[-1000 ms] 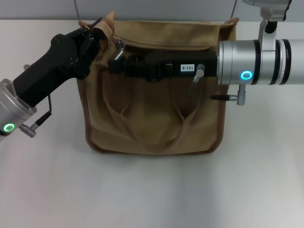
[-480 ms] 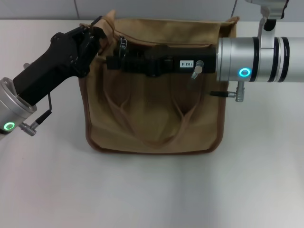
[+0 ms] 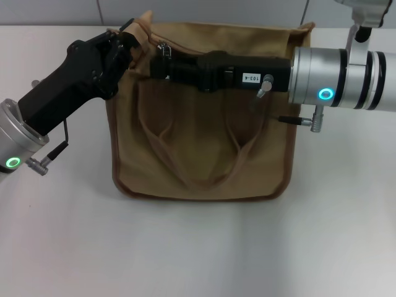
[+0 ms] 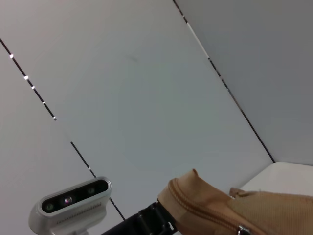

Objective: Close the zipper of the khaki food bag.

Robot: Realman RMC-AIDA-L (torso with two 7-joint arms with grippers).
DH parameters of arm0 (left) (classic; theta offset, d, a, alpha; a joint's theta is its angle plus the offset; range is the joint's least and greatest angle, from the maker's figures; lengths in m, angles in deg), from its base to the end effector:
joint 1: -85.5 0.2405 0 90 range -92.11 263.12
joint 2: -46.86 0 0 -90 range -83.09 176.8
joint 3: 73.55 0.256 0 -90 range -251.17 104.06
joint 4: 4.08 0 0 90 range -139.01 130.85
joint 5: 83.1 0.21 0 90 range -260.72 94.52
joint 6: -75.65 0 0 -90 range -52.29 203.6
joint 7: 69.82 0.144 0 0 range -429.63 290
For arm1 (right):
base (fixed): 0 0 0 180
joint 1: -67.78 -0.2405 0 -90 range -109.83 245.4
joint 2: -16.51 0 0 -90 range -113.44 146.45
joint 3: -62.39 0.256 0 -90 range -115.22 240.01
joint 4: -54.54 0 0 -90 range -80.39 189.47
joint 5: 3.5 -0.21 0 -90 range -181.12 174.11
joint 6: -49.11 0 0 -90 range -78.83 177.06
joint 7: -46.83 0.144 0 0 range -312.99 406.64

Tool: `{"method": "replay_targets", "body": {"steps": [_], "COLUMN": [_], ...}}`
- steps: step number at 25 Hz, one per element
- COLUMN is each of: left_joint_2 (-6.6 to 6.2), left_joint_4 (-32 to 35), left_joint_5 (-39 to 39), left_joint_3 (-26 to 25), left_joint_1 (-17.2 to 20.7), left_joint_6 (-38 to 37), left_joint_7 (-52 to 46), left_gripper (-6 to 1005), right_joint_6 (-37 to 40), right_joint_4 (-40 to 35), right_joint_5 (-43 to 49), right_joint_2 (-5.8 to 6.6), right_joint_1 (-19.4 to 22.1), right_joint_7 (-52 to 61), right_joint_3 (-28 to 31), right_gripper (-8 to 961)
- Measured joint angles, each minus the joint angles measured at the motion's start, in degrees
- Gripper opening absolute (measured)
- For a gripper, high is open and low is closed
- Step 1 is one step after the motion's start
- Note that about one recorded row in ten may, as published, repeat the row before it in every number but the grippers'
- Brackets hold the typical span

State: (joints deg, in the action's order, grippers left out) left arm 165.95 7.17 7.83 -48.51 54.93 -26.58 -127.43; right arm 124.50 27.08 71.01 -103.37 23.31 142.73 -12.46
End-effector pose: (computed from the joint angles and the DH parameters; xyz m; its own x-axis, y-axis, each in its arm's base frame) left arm -0.2410 0.3065 0.0041 0.3275 0.0593 0.9430 0.5232 -0.8424 -0.1288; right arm 0.1268 0.3720 -0.0665 0.5833 -0.5252 -0.6196 -0.5157 -0.8288 0.2171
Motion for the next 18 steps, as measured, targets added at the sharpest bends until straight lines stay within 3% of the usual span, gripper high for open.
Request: {"method": "replay_targets", "body": {"steps": [6,7,18], "left_joint_2": [0.0,0.0,-0.26], "left_joint_4": [0.0,0.0,0.24], "left_joint_5": [0.0,0.0,0.02], "left_joint_3": [-0.08,-0.08,-2.1], "left_joint_1": [0.12,0.12,2.07], "left_joint_6": [0.03,0.03,0.54], "left_joint_7": [0.02,0.02,0.16], "left_gripper": [66,66,69], "right_joint_6": [0.04,-0.01,0.41], "right_joint_4": [0.13,0.13,-0.39], "right_joint_5": [-0.5,-0.51,-0.52], "right_joint_2": [0.0,0.0,0.11], "right_joint_1": [0.09,0.09,2.64], "right_joint_7": [-0.4,-0.41,-0.59], "right_joint_3": [-0.2,-0.2,0.28], "right_gripper": [199,17,4]}}
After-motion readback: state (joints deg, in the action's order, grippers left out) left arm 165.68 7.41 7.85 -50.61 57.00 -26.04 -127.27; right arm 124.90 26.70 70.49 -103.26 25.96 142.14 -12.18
